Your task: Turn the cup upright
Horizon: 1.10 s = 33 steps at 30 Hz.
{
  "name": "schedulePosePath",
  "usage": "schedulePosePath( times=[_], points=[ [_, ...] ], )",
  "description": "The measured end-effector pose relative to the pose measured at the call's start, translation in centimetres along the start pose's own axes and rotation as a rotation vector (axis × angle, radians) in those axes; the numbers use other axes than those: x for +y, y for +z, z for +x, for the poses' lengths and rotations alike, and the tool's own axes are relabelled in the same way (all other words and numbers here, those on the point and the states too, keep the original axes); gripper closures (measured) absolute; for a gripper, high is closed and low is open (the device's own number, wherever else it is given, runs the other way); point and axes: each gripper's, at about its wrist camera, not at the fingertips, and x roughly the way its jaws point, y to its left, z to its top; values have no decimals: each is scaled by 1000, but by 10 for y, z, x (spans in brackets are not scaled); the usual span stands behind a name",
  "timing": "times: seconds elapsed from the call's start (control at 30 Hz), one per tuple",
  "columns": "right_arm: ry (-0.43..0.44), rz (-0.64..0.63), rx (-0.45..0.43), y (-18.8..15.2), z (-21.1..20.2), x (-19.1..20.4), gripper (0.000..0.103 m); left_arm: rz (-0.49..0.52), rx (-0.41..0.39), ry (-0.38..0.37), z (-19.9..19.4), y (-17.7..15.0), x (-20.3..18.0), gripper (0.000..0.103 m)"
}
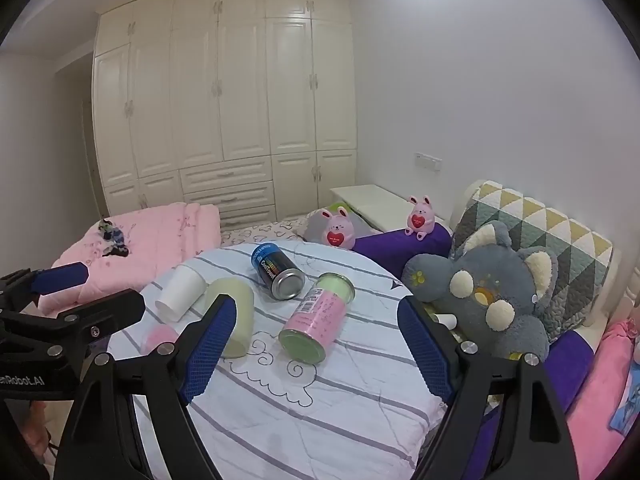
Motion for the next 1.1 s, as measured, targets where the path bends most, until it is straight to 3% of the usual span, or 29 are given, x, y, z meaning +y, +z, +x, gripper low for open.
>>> schedulePosePath(
  times=[0.47,1.1],
  points=[
    [-7,-2,13,6,13,0,19,31,-8,-65,13,7,5,0],
    [-36,8,12,8,16,-2,19,79,-37,-97,20,10,1,0]
  ],
)
